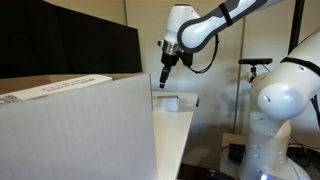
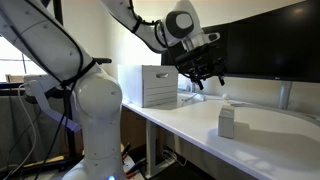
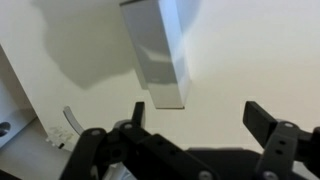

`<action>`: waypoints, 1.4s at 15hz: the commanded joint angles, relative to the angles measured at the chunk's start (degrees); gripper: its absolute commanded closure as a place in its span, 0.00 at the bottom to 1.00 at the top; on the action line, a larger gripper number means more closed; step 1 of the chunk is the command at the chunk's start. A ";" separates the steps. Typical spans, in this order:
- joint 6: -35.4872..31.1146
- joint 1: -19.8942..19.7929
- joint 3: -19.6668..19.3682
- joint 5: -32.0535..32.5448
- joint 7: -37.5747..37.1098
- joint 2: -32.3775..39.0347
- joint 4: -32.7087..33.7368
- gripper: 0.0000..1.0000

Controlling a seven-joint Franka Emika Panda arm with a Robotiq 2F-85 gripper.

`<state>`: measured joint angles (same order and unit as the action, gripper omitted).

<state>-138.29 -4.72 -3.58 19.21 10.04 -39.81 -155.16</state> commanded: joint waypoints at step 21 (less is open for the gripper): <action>16.41 17.87 10.87 -10.16 11.53 17.87 36.65 0.00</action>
<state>-126.39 12.39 6.17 8.44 18.02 -22.61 -121.90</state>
